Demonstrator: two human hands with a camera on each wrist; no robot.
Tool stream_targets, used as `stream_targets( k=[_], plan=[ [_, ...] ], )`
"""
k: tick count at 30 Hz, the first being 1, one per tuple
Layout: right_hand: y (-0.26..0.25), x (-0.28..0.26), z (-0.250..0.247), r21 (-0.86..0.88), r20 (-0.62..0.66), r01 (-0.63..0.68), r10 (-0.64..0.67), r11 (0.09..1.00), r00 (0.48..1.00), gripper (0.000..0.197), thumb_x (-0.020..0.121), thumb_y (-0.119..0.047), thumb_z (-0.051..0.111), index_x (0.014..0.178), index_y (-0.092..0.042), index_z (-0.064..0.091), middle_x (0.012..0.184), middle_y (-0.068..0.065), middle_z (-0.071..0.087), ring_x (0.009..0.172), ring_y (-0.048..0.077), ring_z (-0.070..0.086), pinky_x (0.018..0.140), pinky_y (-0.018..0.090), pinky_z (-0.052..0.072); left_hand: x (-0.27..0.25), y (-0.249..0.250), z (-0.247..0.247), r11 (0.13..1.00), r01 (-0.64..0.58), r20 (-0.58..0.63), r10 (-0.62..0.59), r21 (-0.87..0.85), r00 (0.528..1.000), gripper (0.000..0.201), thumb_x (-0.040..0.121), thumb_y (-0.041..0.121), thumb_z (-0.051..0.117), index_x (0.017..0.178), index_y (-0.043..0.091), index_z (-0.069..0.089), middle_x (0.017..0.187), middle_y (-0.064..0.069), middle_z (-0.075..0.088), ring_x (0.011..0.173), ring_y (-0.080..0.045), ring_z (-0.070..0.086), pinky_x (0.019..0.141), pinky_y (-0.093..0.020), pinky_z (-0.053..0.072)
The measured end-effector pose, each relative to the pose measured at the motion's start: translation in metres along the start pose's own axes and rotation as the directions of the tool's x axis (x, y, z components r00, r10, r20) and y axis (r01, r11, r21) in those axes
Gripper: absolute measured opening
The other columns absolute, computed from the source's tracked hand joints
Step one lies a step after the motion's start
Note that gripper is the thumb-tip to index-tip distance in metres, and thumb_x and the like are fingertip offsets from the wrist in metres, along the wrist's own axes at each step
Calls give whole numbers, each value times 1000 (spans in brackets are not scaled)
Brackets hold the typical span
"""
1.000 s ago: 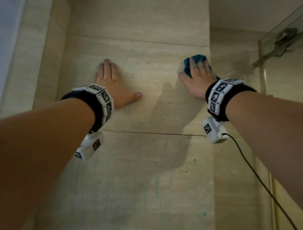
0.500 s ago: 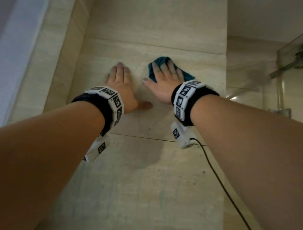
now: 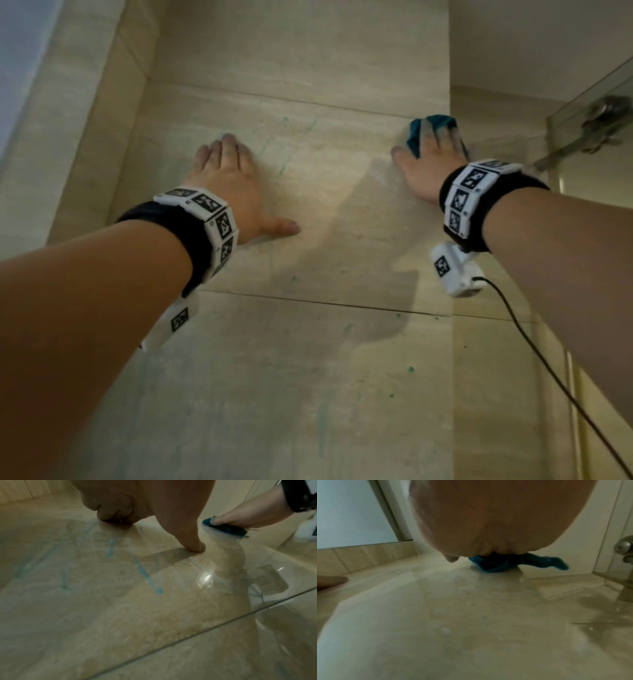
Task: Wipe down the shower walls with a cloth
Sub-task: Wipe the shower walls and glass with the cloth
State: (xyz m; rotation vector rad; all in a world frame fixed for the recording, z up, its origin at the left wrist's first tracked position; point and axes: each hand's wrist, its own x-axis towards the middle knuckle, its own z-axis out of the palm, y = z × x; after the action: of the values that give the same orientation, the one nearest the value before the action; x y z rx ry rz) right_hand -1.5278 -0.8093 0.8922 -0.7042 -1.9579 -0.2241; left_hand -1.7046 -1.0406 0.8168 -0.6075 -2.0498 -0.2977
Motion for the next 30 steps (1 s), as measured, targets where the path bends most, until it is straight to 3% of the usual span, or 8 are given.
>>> stream_targets(
  k=[2, 8, 11, 14, 22, 30],
  plan=[
    [-19, 2, 2, 8, -20, -24, 25, 1000, 999, 89, 97, -75, 22, 164, -25, -8, 172, 4, -12, 158, 24, -11, 127, 46, -4, -1, -1, 2, 1000, -10, -20, 10, -15, 1000, 156, 61, 106, 37, 161, -3, -12, 170, -24, -14, 160, -36, -6, 130, -48, 0],
    [-104, 2, 10, -49, -1, 182, -182, 982, 983, 88, 97, -73, 23, 164, -23, -4, 172, 3, -8, 158, 25, -9, 127, 43, -3, -4, -3, 11, 994, -35, -71, 28, -103, 997, 155, 60, 107, 37, 162, -1, -9, 171, -23, -14, 160, -36, -7, 130, -47, -2],
    [-121, 1, 13, -58, 5, 227, -227, 972, 974, 84, 99, -69, 25, 165, -24, -3, 172, 3, -7, 158, 24, -8, 127, 43, -3, -7, -7, 15, 989, -46, -106, 31, -139, 994, 152, 62, 106, 39, 163, 2, -8, 172, -20, -14, 160, -33, -7, 130, -46, -2],
    [-104, 6, 12, -48, 4, 232, -232, 971, 973, 78, 101, -64, 25, 164, -27, -2, 172, 2, -6, 158, 22, -6, 127, 40, -1, -7, -8, 17, 988, -56, -115, 39, -144, 993, 152, 61, 107, 35, 163, 3, -9, 172, -19, -15, 160, -32, -9, 130, -46, -3],
    [-25, 17, -3, 16, -45, 68, -67, 998, 997, 77, 104, -61, 23, 165, -21, -3, 172, 5, -5, 159, 23, -6, 128, 42, 1, -9, -13, 21, 987, -85, -131, 67, -137, 989, 150, 61, 109, 25, 163, 5, -12, 172, -17, -17, 160, -30, -10, 131, -45, -1],
    [-23, 15, 2, 41, -93, -14, 18, 999, 996, 76, 104, -59, 23, 165, -21, -1, 173, 5, -3, 159, 24, -4, 128, 44, 2, -9, -14, 21, 981, -100, -123, 80, -164, 989, 149, 61, 107, 25, 162, 6, -14, 171, -16, -20, 160, -29, -14, 131, -45, -3]
  ],
)
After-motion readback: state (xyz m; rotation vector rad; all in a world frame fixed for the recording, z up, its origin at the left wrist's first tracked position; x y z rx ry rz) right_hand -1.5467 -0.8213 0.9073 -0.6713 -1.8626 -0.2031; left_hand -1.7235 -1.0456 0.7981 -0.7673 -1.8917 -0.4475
